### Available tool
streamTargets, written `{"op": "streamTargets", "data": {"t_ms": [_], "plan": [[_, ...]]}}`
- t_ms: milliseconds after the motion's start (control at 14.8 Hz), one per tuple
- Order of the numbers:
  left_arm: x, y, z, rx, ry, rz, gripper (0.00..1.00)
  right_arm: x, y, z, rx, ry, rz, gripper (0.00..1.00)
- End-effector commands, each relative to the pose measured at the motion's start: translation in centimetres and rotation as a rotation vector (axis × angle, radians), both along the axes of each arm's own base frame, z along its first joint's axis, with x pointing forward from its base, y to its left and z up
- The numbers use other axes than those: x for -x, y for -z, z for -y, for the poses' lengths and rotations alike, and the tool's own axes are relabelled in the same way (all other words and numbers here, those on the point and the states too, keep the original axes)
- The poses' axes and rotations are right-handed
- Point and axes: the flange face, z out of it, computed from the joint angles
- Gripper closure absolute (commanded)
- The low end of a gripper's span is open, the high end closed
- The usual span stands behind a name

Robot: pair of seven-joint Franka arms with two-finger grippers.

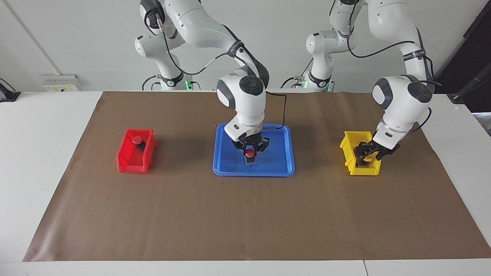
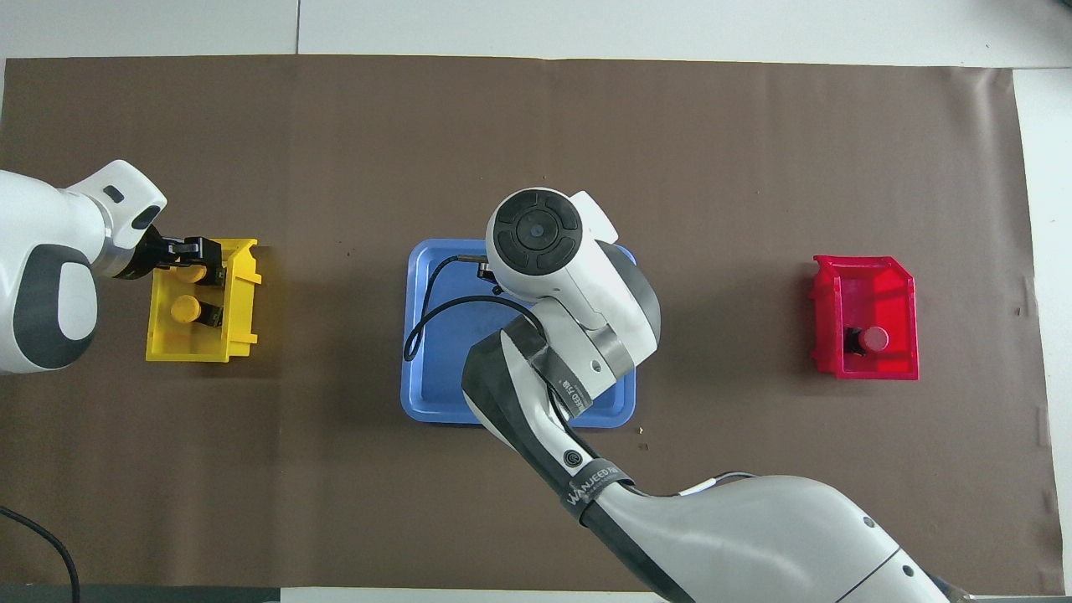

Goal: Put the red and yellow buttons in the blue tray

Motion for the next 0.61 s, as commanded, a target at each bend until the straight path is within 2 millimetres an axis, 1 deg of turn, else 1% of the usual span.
{"op": "streamTargets", "data": {"t_ms": [0, 136, 203, 271, 339, 407, 475, 542], "plan": [[0.7, 0.2, 0.2, 0.007, -0.016, 0.017, 0.28, 0.9, 0.3, 0.5, -0.014, 0.039, -0.004, 0.72], [0.7, 0.2, -0.2, 0.006, -0.018, 0.016, 0.29, 0.9, 0.3, 0.5, -0.015, 0.042, -0.003, 0.37], [0.7, 0.2, -0.3, 0.006, -0.018, 0.014, 0.30, 0.4, -0.4, 0.6, -0.020, 0.045, 0.005, 0.34], [0.7, 0.2, -0.4, 0.006, -0.019, 0.014, 0.32, -0.4, -1.6, 0.9, -0.025, 0.053, 0.018, 0.28], [0.7, 0.2, -0.4, 0.006, -0.019, 0.014, 0.33, -1.3, -3.1, 1.6, -0.024, 0.059, 0.023, 0.27], [0.7, 0.1, -0.7, 0.006, -0.025, 0.017, 0.33, -2.8, -5.0, 3.3, -0.014, 0.074, 0.024, 0.27], [0.7, 0.2, -0.9, 0.006, -0.030, 0.016, 0.34, -4.2, -7.1, 6.2, -0.017, 0.081, 0.027, 0.25], [0.6, 0.1, -1.3, 0.006, -0.036, 0.017, 0.37, -5.1, -9.7, 9.7, -0.025, 0.043, 0.034, 0.20]]}}
